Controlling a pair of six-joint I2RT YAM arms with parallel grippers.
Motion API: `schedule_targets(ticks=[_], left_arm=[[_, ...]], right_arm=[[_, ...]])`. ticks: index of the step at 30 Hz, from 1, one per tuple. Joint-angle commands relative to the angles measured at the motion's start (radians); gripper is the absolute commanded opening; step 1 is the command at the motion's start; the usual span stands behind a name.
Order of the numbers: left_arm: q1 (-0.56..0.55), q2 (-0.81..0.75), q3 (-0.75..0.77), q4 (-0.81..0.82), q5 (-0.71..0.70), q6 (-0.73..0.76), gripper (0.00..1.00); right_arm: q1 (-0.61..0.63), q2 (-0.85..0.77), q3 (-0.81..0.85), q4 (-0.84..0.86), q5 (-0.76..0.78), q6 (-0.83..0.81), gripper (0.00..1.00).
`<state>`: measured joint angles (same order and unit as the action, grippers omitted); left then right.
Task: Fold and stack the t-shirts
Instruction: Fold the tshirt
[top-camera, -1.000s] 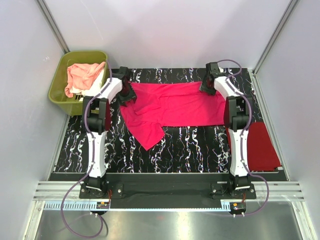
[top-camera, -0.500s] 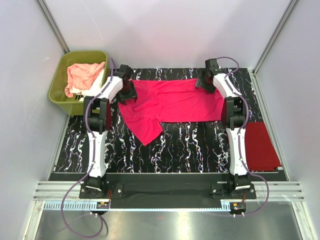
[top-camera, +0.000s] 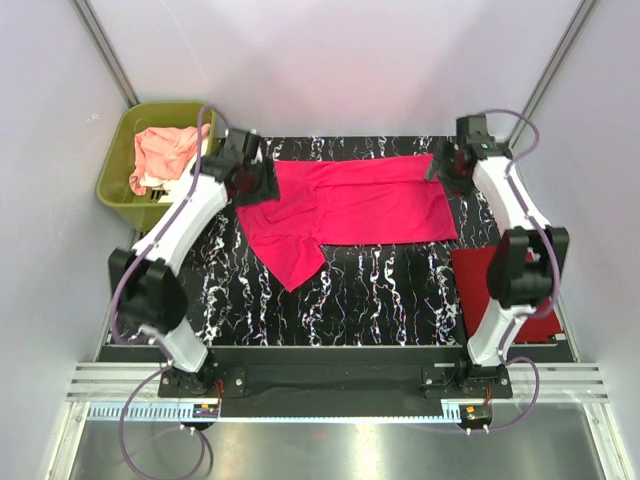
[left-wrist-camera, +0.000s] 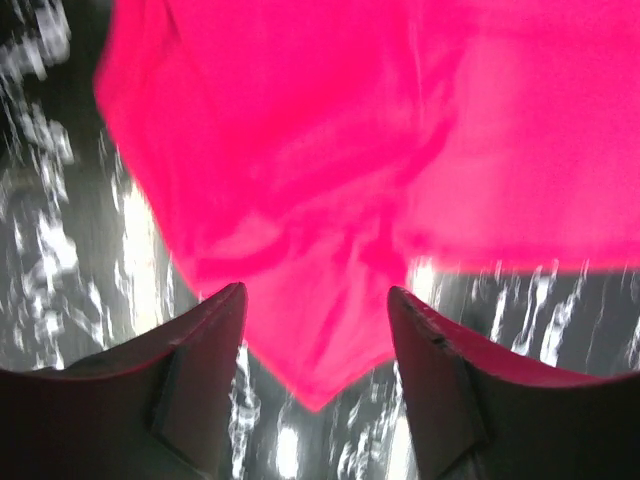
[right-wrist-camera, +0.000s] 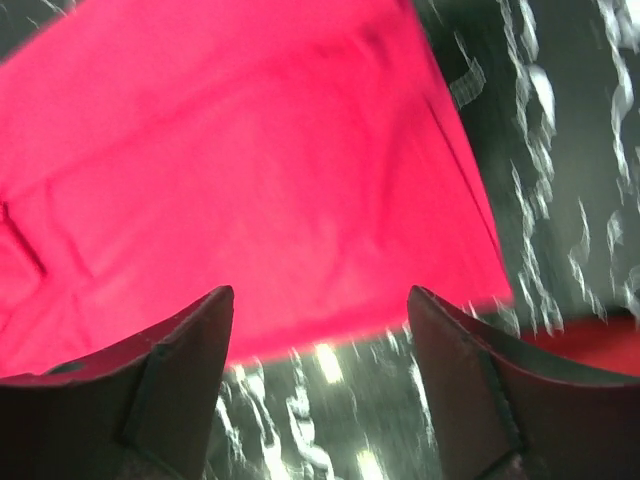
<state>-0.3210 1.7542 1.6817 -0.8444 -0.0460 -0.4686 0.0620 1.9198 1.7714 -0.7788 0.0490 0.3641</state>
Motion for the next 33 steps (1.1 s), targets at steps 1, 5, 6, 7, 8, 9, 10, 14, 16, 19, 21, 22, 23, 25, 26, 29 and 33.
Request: schedule_targets(ticks=[1, 5, 6, 7, 8, 9, 10, 14, 16, 19, 21, 22, 23, 25, 26, 29, 33], left_arm=[[-0.013, -0.137, -0.259, 0.036, 0.090, -0.024, 0.61], [-0.012, -0.309, -0.512, 0.089, 0.159, -0.125, 0.55], [-0.010, -0.329, -0.552, 0.106, 0.167, -0.143, 0.51], [-0.010, -0.346, -0.624, 0.129, 0.178, -0.165, 0.50], [-0.007, -0.364, -0.649, 0.146, 0.181, -0.186, 0.49], [-0.003, -0.369, -0.666, 0.171, 0.187, -0.227, 0.48], [0.000, -0.369, -0.683, 0.182, 0.195, -0.241, 0.48], [0.010, -0.337, -0.729, 0.223, 0.205, -0.303, 0.57], [0.016, -0.314, -0.755, 0.252, 0.227, -0.332, 0.58], [0.022, -0.265, -0.772, 0.301, 0.222, -0.344, 0.57], [0.028, -0.233, -0.768, 0.327, 0.218, -0.341, 0.54], [0.030, -0.220, -0.761, 0.326, 0.213, -0.340, 0.54], [0.031, -0.200, -0.757, 0.323, 0.209, -0.338, 0.53], [0.034, -0.179, -0.749, 0.327, 0.187, -0.335, 0.53], [0.036, -0.173, -0.749, 0.334, 0.176, -0.334, 0.52], [0.045, -0.130, -0.740, 0.335, 0.156, -0.329, 0.51], [0.049, -0.081, -0.728, 0.344, 0.144, -0.323, 0.50]], right_arm=[[-0.040, -0.120, -0.214, 0.068, -0.082, 0.085, 0.74], [-0.054, -0.202, -0.374, 0.114, -0.158, 0.118, 0.60], [-0.054, -0.229, -0.429, 0.134, -0.158, 0.118, 0.55], [-0.054, -0.243, -0.458, 0.147, -0.158, 0.122, 0.54], [-0.053, -0.257, -0.484, 0.157, -0.158, 0.124, 0.52], [-0.056, -0.266, -0.522, 0.168, -0.158, 0.122, 0.51], [-0.056, -0.278, -0.535, 0.168, -0.158, 0.121, 0.51], [-0.056, -0.309, -0.573, 0.164, -0.155, 0.118, 0.59], [-0.056, -0.323, -0.587, 0.171, -0.153, 0.121, 0.60], [-0.071, -0.323, -0.583, 0.168, -0.153, 0.107, 0.61], [-0.091, -0.326, -0.581, 0.164, -0.149, 0.101, 0.60], [-0.093, -0.327, -0.583, 0.165, -0.147, 0.102, 0.60], [-0.097, -0.331, -0.583, 0.167, -0.147, 0.099, 0.60], [-0.103, -0.337, -0.590, 0.176, -0.147, 0.099, 0.59], [-0.106, -0.338, -0.592, 0.177, -0.147, 0.098, 0.59], [-0.117, -0.337, -0.592, 0.177, -0.144, 0.093, 0.59], [-0.129, -0.328, -0.593, 0.179, -0.136, 0.093, 0.59]])
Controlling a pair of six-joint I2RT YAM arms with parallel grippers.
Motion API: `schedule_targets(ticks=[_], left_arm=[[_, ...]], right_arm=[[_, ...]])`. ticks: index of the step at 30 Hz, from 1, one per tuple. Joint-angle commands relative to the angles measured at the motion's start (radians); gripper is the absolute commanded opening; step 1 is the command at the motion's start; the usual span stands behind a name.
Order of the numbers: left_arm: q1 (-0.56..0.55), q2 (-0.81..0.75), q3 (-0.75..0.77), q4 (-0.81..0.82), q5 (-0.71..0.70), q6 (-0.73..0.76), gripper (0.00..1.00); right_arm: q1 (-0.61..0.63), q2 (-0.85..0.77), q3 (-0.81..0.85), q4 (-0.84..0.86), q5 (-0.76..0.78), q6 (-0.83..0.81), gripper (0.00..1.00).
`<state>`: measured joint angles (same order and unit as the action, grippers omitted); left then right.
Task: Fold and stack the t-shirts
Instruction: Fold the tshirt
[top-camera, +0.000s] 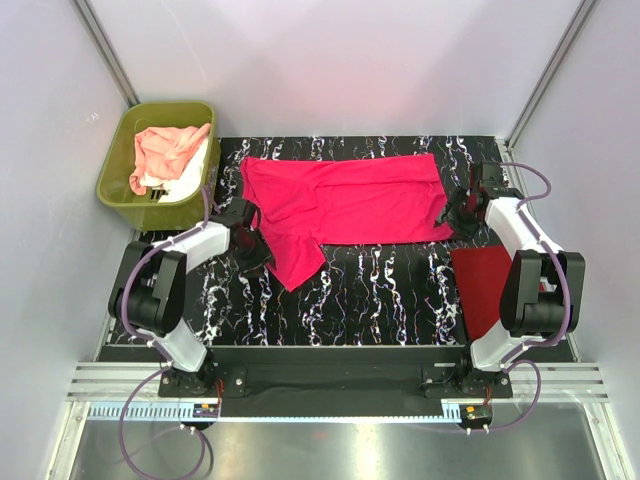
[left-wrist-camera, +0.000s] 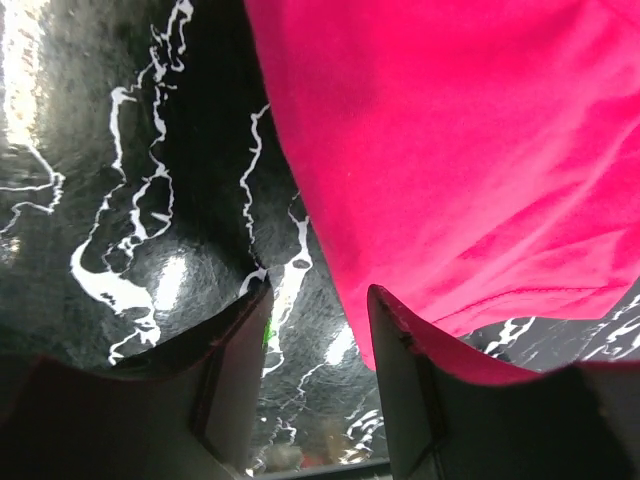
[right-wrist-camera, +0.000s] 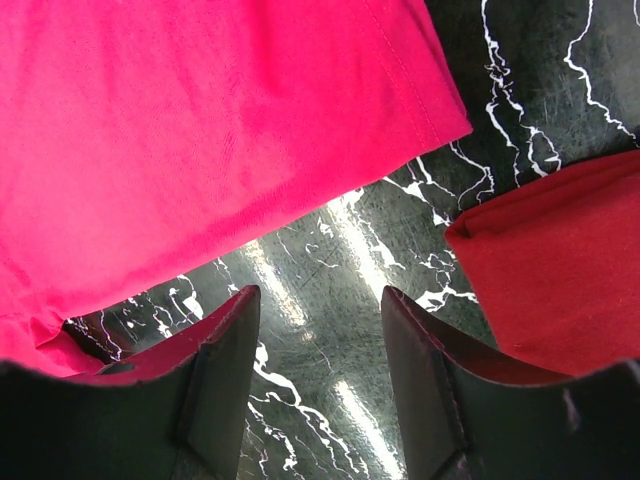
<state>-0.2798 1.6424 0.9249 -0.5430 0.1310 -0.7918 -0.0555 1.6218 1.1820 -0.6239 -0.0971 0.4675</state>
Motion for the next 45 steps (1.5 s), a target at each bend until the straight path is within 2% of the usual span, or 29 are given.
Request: schedule_targets(ticks=[1, 7, 16, 17, 18, 28, 45], left_arm=[[0.008, 0.046, 0.032, 0.044, -0.039, 0.002, 0.48], [0.018, 0.111, 0.077, 0.051, -0.059, 0.020, 0.42], [0.037, 0.085, 0.023, 0.029, -0.059, 0.026, 0.10], [0.042, 0.083, 0.023, 0.029, -0.057, 0.029, 0.03], [0.045, 0.082, 0.025, 0.028, -0.056, 0.032, 0.00], [0.045, 0.020, 0.042, 0.017, -0.028, 0.098, 0.00], [0.019, -0.021, 0.032, 0.017, -0.008, 0.135, 0.00]], right_arm=[[-0.014, -0.027, -0.001, 0.024, 0.011, -0.010, 0.59], [-0.027, 0.003, 0.008, 0.015, 0.031, -0.018, 0.59], [-0.069, 0.044, 0.028, -0.010, 0.068, -0.001, 0.67], [-0.069, 0.056, 0.028, -0.013, 0.074, 0.000, 0.67], [-0.072, 0.062, 0.028, -0.014, 0.076, 0.002, 0.67], [-0.101, 0.139, 0.024, 0.082, 0.028, 0.033, 0.53], [-0.129, 0.250, 0.031, 0.159, -0.026, 0.071, 0.48]])
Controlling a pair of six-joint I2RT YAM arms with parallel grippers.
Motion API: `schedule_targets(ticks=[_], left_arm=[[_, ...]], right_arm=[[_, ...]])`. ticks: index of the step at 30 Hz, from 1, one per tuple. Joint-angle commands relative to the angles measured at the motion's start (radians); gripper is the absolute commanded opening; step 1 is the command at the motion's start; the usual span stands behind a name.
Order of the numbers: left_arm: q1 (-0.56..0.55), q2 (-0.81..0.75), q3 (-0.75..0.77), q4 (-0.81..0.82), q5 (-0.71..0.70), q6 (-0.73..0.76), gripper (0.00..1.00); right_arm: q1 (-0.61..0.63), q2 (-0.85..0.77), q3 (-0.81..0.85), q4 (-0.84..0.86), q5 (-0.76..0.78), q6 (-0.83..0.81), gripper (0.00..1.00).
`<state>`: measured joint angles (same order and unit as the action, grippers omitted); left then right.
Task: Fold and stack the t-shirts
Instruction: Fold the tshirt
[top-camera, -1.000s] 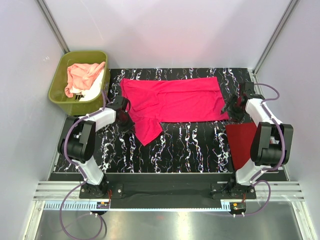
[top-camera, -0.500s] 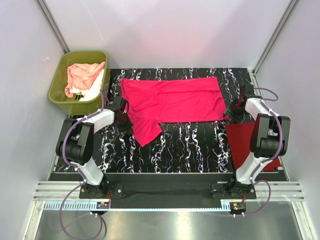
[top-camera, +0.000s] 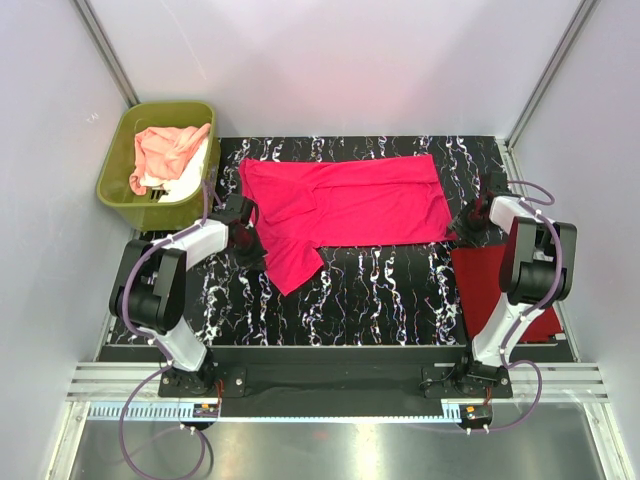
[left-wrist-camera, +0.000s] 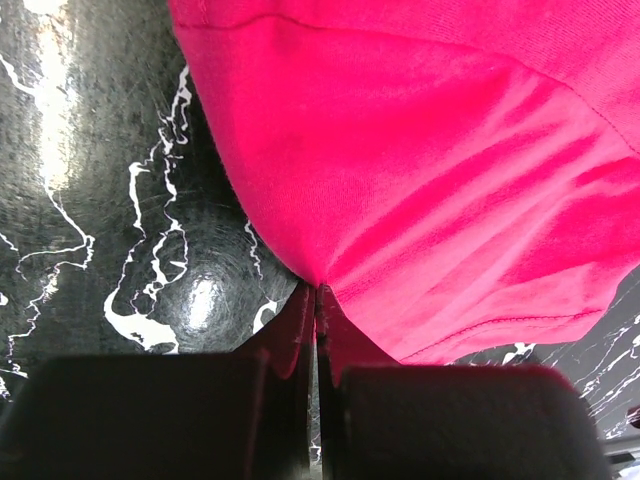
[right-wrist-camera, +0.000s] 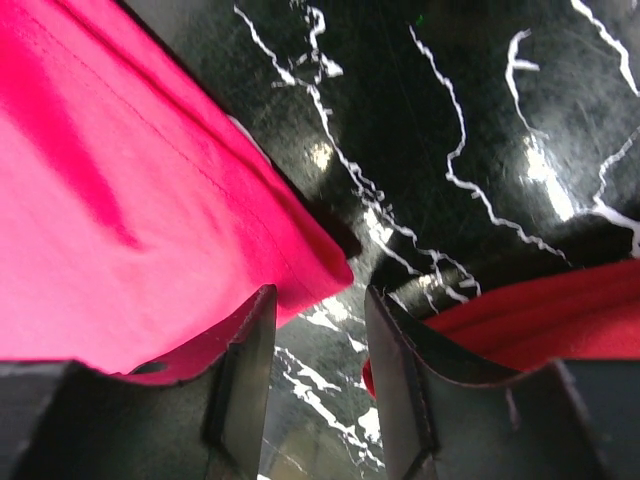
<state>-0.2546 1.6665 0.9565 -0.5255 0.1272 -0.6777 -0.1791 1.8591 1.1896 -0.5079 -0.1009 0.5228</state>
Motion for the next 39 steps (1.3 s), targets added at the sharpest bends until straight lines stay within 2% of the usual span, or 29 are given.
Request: schedule_targets(ticks=[1, 3, 6, 11, 19, 25, 34, 39], left_arm=[[-0.006, -0.045, -0.001, -0.001, -0.006, 0.020, 0.00], [-0.009, -0.050, -0.005, -0.001, -0.005, 0.020, 0.00], [-0.012, -0.057, -0.010, -0.001, -0.004, 0.020, 0.00], [-0.015, -0.082, -0.039, -0.008, -0.006, 0.010, 0.00], [-0.025, -0.159, -0.096, -0.010, 0.009, -0.026, 0.00], [-0.044, -0.203, -0.059, -0.062, -0.009, -0.005, 0.00], [-0.048, -0.128, 0.186, -0.152, -0.126, 0.075, 0.00], [-0.040, -0.015, 0.370, -0.180, -0.167, 0.090, 0.00]], right_arm=[[-0.005, 0.017, 0.018, 0.055, -0.020, 0.014, 0.47], [-0.005, 0.023, 0.016, 0.066, -0.031, 0.014, 0.43], [-0.007, 0.043, 0.021, 0.063, -0.045, 0.014, 0.31], [-0.007, 0.003, 0.001, 0.031, -0.034, 0.006, 0.00], [-0.005, -0.078, -0.074, 0.000, -0.028, -0.009, 0.00], [-0.005, -0.123, -0.055, -0.020, -0.034, -0.020, 0.00], [-0.005, -0.031, 0.143, -0.049, -0.072, -0.003, 0.00], [-0.005, 0.057, 0.266, -0.067, -0.100, 0.008, 0.00]])
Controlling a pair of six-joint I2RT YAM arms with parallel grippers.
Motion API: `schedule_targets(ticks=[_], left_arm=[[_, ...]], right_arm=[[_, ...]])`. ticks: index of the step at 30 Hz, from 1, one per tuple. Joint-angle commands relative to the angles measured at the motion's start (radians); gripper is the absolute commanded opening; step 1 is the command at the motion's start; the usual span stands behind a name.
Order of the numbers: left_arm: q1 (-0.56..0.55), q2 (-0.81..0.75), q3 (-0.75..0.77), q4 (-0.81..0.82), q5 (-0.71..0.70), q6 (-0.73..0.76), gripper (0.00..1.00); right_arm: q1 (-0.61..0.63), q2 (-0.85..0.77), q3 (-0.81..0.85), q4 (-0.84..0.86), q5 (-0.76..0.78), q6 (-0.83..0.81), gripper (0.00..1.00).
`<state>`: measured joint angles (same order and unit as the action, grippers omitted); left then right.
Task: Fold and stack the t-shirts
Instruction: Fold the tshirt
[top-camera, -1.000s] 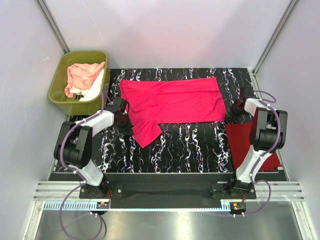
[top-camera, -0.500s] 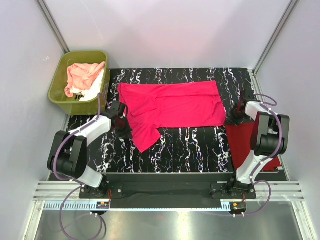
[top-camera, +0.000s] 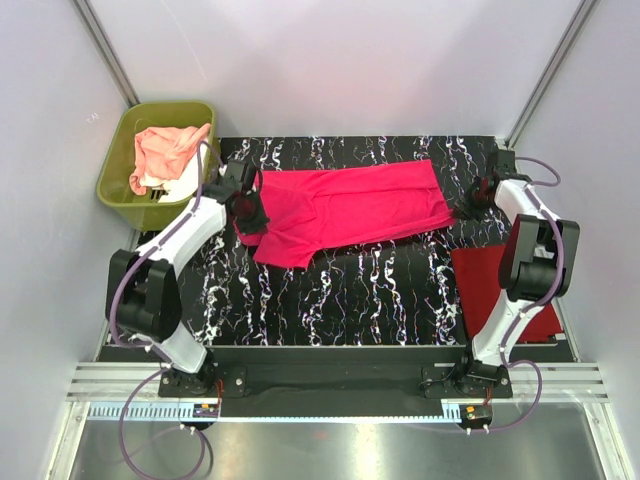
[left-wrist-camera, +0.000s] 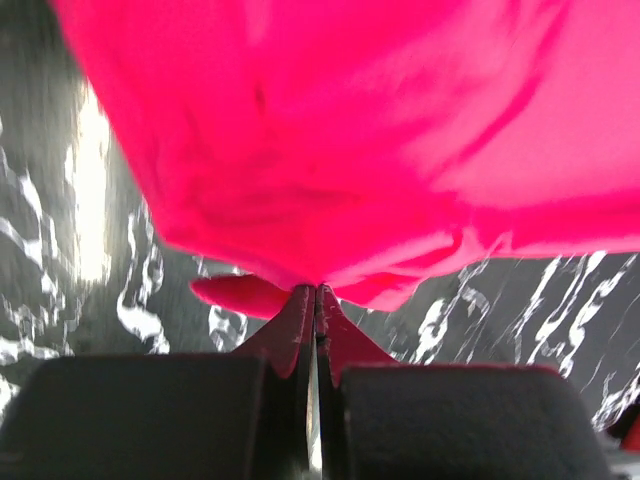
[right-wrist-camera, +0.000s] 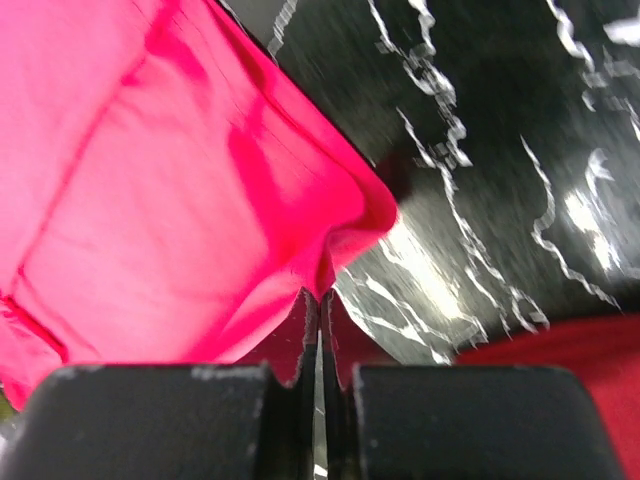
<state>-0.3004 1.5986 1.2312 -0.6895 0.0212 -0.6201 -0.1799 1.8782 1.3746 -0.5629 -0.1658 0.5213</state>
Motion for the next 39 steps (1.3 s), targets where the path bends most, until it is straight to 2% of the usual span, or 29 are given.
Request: schedule_targets(ticks=[1, 10, 19, 26, 30, 34, 39], left_arm=[[0.007, 0.067, 0.117, -0.018, -0.060, 0.031, 0.00], [0.049, 0.237, 0.373, -0.025, -0.044, 0.022, 0.00], [0.096, 0.328, 0.536, -0.042, -0.032, 0.008, 0.00], [0.119, 0.403, 0.613, -0.041, -0.027, 0.002, 0.00], [0.127, 0.440, 0.660, -0.054, -0.003, 0.011, 0.00], [0.135, 0.471, 0.680, -0.061, 0.008, 0.014, 0.00], [0.139, 0.474, 0.669, -0.047, 0.006, 0.013, 0.00]], right_arm=[[-0.004, 0.062, 0.098, -0.012, -0.040, 0.014, 0.00], [-0.004, 0.189, 0.250, -0.029, -0.081, 0.023, 0.00], [-0.003, 0.251, 0.334, -0.037, -0.100, 0.026, 0.00], [-0.003, 0.302, 0.386, -0.015, -0.120, 0.034, 0.01], [-0.003, 0.335, 0.432, -0.011, -0.133, 0.040, 0.05], [-0.003, 0.367, 0.472, -0.015, -0.136, 0.051, 0.06], [-0.001, 0.398, 0.518, -0.017, -0.140, 0.068, 0.01]])
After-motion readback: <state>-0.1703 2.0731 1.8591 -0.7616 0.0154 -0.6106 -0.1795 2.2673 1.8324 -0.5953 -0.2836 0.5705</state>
